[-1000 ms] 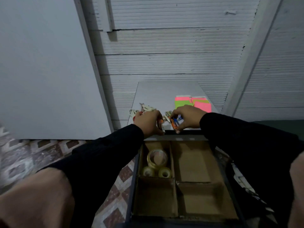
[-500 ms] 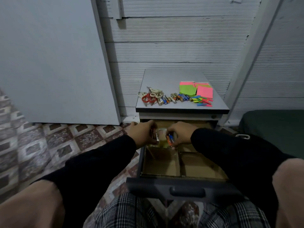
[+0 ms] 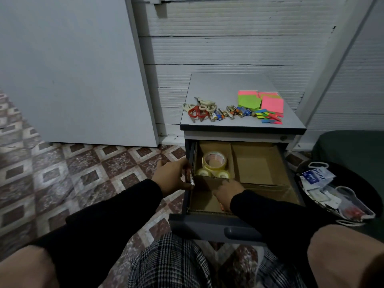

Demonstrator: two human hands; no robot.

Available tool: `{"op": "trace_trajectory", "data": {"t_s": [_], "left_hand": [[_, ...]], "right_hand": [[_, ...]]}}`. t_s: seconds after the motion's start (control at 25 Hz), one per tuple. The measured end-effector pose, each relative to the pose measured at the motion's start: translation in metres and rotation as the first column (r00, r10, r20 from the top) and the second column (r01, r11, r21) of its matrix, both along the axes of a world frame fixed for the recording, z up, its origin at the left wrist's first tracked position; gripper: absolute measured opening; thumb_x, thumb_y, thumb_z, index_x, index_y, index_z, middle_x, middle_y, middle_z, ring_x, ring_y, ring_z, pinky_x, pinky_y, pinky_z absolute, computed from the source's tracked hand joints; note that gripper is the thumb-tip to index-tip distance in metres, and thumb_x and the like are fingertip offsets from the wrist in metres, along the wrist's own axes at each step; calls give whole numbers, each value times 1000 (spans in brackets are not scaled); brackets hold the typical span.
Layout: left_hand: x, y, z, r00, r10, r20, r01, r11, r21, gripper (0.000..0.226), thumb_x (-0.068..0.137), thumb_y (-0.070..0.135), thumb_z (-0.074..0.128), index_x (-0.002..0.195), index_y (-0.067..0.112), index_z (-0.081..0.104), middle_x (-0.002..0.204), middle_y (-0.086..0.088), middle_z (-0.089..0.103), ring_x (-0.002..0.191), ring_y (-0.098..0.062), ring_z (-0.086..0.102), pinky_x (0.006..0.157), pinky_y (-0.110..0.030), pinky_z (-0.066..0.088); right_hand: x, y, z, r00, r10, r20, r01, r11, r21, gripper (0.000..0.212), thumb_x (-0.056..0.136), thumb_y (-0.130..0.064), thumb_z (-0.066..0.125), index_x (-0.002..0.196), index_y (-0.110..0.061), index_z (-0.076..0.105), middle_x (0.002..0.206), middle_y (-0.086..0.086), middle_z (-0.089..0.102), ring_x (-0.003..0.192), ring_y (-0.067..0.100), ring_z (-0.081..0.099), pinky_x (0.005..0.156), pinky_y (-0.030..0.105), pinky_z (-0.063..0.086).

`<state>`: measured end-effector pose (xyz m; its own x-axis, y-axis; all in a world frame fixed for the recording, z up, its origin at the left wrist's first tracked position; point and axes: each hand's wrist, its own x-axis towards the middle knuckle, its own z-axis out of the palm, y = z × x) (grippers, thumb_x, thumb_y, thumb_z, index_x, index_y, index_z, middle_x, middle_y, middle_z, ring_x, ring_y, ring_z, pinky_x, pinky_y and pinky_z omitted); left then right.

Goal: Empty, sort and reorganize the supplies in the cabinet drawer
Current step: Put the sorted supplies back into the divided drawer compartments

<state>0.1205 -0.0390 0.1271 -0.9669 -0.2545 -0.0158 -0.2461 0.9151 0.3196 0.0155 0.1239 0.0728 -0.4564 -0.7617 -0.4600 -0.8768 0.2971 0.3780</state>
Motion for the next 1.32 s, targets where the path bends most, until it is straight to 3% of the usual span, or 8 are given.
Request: {"op": "trace_trajectory", "data": {"t_s": [0.32, 0.64, 0.76, 0.96, 1.12, 1.32], "left_hand": [[9, -22, -16, 999, 47, 24, -48, 999, 25, 47, 75, 43, 73, 112, 29, 48, 107, 14, 63, 100, -10, 59, 97, -35, 24], [6, -22, -23, 998, 40, 38, -40, 999, 17, 51, 75, 44, 72, 117, 29, 47, 109, 15, 62, 101, -9, 60, 98, -33, 22], [7, -21, -26, 998, 28, 50, -29, 1000, 9, 53, 75, 47, 72, 118, 30, 46, 111, 14, 62, 101, -8, 59, 96, -32, 23], [7, -22, -25, 997, 29, 65, -29, 1000, -7, 56, 75, 46, 71, 122, 28, 46, 116, 13, 61, 103, -9, 59, 99, -32, 24], [5, -19, -22, 996, 39, 77, -38, 999, -12, 55, 76, 45, 71, 122, 28, 46, 118, 12, 61, 105, -9, 59, 102, -34, 24], [4, -11, -20, 996, 19, 89, -21, 1000, 20, 52, 76, 41, 72, 120, 29, 47, 112, 12, 62, 101, -8, 60, 101, -34, 26]], "right_hand": [[-8, -14, -24, 988, 98, -119, -78, 983, 165, 33, 97, -20, 43, 127, -12, 54, 130, 9, 56, 122, 28, 45, 106, 40, 29], [-10, -15, -34, 979, 129, -155, -107, 984, 142, 37, 98, -20, 39, 132, -9, 48, 134, 14, 50, 122, 29, 45, 104, 42, 30], [-10, -14, -34, 991, 116, -68, -110, 991, 79, 40, 97, -18, 41, 136, -8, 42, 137, 17, 43, 120, 33, 46, 99, 44, 37], [-10, -14, -37, 985, 143, 101, -148, 988, 46, 45, 97, -14, 43, 141, -22, 35, 142, 14, 35, 120, 35, 45, 89, 42, 45], [-12, -12, -37, 988, 36, 148, -40, 999, 22, 41, 99, -21, 40, 141, -17, 38, 141, 15, 39, 122, 34, 45, 92, 40, 44], [-12, -15, -43, 975, -68, 210, 82, 995, -58, 45, 100, -21, 30, 144, -12, 28, 142, 17, 40, 125, 33, 45, 102, 40, 36]]}}
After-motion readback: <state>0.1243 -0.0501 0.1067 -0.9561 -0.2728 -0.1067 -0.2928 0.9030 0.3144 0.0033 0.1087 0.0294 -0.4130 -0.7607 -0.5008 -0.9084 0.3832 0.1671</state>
